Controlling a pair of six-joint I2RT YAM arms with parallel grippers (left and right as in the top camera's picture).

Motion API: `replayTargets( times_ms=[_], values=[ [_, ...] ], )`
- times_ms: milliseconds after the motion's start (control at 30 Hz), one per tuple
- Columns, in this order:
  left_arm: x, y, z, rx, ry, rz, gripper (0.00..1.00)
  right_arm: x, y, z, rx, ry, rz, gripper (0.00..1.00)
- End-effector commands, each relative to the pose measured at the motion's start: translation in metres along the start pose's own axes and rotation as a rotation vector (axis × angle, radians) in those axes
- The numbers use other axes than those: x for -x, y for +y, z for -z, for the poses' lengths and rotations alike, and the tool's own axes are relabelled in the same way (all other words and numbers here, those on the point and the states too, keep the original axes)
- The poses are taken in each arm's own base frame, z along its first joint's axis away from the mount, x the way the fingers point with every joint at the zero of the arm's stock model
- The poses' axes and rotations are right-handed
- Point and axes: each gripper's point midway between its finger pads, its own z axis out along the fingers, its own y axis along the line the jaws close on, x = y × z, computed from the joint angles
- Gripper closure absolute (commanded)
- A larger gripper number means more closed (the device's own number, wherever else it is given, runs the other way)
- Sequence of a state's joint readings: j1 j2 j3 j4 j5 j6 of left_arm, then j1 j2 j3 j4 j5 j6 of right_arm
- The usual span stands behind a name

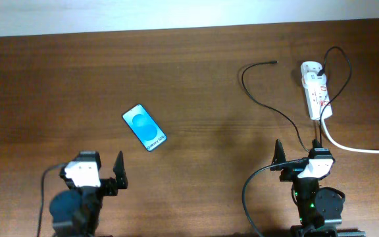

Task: Plug charger to phone and switch on socket
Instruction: 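Move the left gripper over the blue phone and descend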

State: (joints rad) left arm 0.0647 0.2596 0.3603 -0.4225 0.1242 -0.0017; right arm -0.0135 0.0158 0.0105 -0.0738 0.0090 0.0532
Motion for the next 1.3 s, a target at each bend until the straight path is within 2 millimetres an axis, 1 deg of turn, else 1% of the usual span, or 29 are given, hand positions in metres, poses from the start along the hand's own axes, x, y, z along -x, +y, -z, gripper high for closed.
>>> replayTargets(
  times_ms=[0,67,100,167,233,300,367,400,433,500,533,567,600,667,733,767,833,867,933,967,1033,1067,1167,1267],
  values=[
    [0.033,-0.003,-0.002,-0.015,0.049,0.016,0.01,-0.002,-0.001,0.000,-0.002,0.001,-0.004,0.02],
    [0.045,-0.006,-0.007,-0.037,0.119,0.024,0.01,-0.002,-0.001,0.000,-0.002,0.001,-0.004,0.02],
    [0.054,-0.011,-0.013,-0.055,0.190,0.031,0.01,-0.002,-0.001,0.000,-0.002,0.001,-0.004,0.02],
    [0.064,-0.017,-0.019,-0.071,0.301,0.065,0.01,-0.002,-0.001,0.000,-0.002,0.001,-0.004,0.02],
    [0.077,-0.029,-0.027,-0.109,0.428,0.069,0.01,-0.002,-0.001,0.000,-0.002,0.001,-0.004,0.02],
    [0.094,-0.052,-0.030,-0.199,0.510,0.069,0.01,-0.002,-0.001,0.000,-0.002,0.001,-0.004,0.02],
    [0.118,-0.094,-0.031,-0.402,0.535,0.092,0.01,-0.002,-0.001,0.000,-0.002,0.001,-0.004,0.02],
    [0.116,-0.118,-0.021,-0.531,0.595,0.125,0.01,-0.002,-0.001,0.000,-0.002,0.001,-0.004,0.02],
    [0.105,-0.122,-0.019,-0.540,0.654,0.133,0.01,-0.002,-0.001,0.000,-0.002,0.001,-0.004,0.02],
    [0.099,-0.126,-0.027,-0.549,0.683,0.150,0.01,-0.002,-0.001,0.000,-0.002,0.001,-0.004,0.02],
    [0.097,-0.127,-0.032,-0.532,0.712,0.208,0.01,-0.002,-0.001,0.000,-0.002,0.001,-0.004,0.02],
    [0.093,-0.122,-0.038,-0.474,0.740,0.271,0.01,-0.002,-0.001,0.000,-0.002,0.001,-0.004,0.02],
    [0.087,-0.109,-0.046,-0.347,0.759,0.326,0.01,-0.002,-0.001,0.000,-0.002,0.001,-0.004,0.02],
    [0.078,-0.071,-0.058,-0.023,0.756,0.424,0.00,-0.002,-0.001,0.000,-0.002,0.001,-0.004,0.01],
    [0.079,-0.059,-0.062,0.114,0.741,0.463,0.00,-0.002,-0.001,0.000,-0.002,0.001,-0.004,0.02],
    [0.084,-0.058,-0.065,0.142,0.739,0.475,0.00,-0.002,-0.001,0.000,-0.002,0.001,-0.004,0.02],
    [0.090,-0.060,-0.081,0.171,0.768,0.468,0.01,-0.002,-0.001,0.000,-0.002,0.001,-0.004,0.01],
    [0.090,-0.061,-0.087,0.178,0.786,0.466,0.01,-0.002,-0.001,0.000,-0.002,0.001,-0.004,0.02],
    [0.082,-0.062,-0.112,0.230,0.855,0.473,0.03,-0.002,-0.001,0.000,-0.002,0.001,-0.004,0.02],
    [0.073,-0.062,-0.123,0.253,0.887,0.483,0.02,-0.002,-0.001,0.000,-0.002,0.001,-0.004,0.02],
    [0.055,-0.062,-0.138,0.288,0.941,0.491,0.01,-0.002,-0.001,0.000,-0.002,0.001,-0.004,0.02],
    [0.035,-0.062,-0.149,0.314,1.000,0.481,0.01,-0.002,-0.001,0.000,-0.002,0.001,-0.004,0.02],
    [0.003,-0.061,-0.163,0.352,1.086,0.462,0.01,-0.002,-0.001,0.000,-0.002,0.001,-0.004,0.02],
    [-0.034,-0.061,-0.176,0.388,1.184,0.446,0.01,-0.002,-0.001,0.000,-0.002,0.001,-0.004,0.02]
  ],
)
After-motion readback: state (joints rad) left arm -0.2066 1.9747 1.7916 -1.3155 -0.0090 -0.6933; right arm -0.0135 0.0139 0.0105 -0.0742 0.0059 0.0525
